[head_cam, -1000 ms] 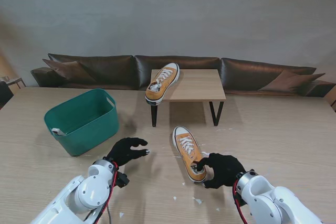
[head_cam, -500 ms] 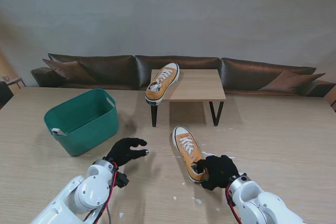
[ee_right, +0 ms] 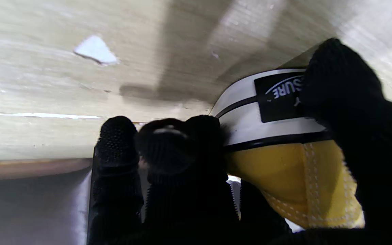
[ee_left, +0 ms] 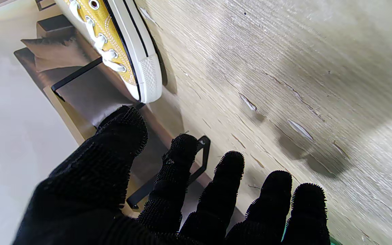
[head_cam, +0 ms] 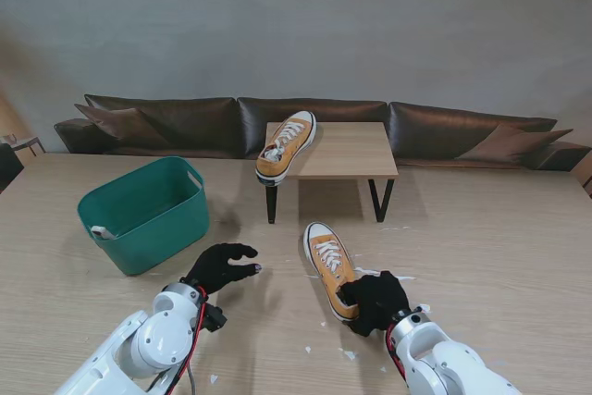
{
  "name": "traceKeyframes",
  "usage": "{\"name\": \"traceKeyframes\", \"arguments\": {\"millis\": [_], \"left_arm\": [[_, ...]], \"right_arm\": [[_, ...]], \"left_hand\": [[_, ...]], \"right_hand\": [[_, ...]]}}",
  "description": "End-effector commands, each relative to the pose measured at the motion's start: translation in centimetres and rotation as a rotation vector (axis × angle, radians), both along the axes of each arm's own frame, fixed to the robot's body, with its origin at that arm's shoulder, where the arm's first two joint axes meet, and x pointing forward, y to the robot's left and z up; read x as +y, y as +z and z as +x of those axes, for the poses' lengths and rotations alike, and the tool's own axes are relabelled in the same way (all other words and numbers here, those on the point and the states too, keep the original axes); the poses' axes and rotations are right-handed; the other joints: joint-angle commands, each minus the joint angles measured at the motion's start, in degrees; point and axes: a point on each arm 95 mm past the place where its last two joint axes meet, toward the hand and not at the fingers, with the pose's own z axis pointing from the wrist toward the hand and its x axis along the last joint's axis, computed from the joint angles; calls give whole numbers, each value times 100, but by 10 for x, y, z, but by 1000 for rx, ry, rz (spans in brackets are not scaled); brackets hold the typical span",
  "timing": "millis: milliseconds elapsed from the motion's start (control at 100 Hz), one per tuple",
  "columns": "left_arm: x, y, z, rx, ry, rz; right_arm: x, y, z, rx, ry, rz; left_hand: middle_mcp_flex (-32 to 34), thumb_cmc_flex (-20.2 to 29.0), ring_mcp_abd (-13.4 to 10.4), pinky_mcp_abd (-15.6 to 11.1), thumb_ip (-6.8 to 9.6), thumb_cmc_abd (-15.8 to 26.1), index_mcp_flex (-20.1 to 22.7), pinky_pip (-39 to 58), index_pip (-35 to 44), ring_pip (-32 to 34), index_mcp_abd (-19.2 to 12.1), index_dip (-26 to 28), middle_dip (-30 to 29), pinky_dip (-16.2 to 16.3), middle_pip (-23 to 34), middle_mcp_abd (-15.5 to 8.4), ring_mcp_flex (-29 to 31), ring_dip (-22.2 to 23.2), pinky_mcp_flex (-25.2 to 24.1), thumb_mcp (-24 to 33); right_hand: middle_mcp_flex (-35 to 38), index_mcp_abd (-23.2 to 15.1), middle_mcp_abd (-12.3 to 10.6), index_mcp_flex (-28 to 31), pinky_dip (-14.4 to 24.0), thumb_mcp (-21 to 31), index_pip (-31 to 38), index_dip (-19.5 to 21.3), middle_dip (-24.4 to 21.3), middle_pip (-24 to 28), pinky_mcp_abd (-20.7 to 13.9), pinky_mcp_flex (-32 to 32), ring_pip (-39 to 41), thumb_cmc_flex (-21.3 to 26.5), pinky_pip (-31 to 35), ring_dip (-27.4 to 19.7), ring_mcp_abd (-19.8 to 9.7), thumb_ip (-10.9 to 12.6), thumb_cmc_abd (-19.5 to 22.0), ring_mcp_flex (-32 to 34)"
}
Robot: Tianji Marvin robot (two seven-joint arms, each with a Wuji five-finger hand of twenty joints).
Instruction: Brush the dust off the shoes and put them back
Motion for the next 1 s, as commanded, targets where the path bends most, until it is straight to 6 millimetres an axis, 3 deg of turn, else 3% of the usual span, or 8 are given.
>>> {"name": "traceKeyframes", "arguments": {"millis": [0,100,260,360,580,990], "left_arm": [[-2,-3,-2,15,-5,-11],[-1,-4,-2,17,1,-13],[-1,-4,-3,15,3,-12],[0,-4,-3,15,3,-8],[0,-5,-3,18,3,-4],[2,-6,-4,14,9,1]], "right_arm": [[-1,-20,-8,48,-9,-41],[3,-24,-8,21,-7,-58],[7,-27,-7,-43,11,-89],[8,-29,-5,-66,26,-103],[6,-29,-4,-102,33,-87],[3,-4,-8,-159,73,-9]], "left_hand": [[-34,91,-15,-169,232,124,147,-155,48,1,-39,51,72,104,32,13,18,71,-29,-2],[-33,98,-15,-168,233,124,151,-157,50,1,-28,59,76,106,31,27,19,72,-35,4],[-26,91,-17,-164,232,131,162,-156,56,4,-29,72,81,110,32,24,25,76,-36,6],[-27,94,-15,-165,232,126,162,-158,58,3,-24,79,83,110,30,33,22,76,-36,12],[-22,93,-20,-165,231,130,153,-160,55,4,-22,90,86,111,32,31,21,78,-34,13],[-29,96,-28,-168,232,144,156,-160,48,17,2,100,87,115,29,55,30,91,-37,14]], "right_hand": [[399,831,-723,586,-77,288,632,257,274,349,-72,512,253,365,387,102,-273,158,205,335],[635,873,-807,795,-44,316,873,457,447,529,-98,670,545,256,572,158,-338,228,403,556],[1024,753,-955,1295,-49,324,1169,990,612,566,-154,966,984,15,844,332,-421,663,892,564],[1029,775,-995,1272,-25,322,1261,1290,622,515,-253,1056,1023,-32,951,362,-453,771,1225,565],[1018,1002,-1018,1152,-76,429,1395,1440,186,-108,-327,1424,718,30,1000,302,-543,728,1379,568],[1078,1186,-989,1238,-165,582,1415,1379,12,-292,-392,1679,484,193,915,317,-553,586,1159,569]]}}
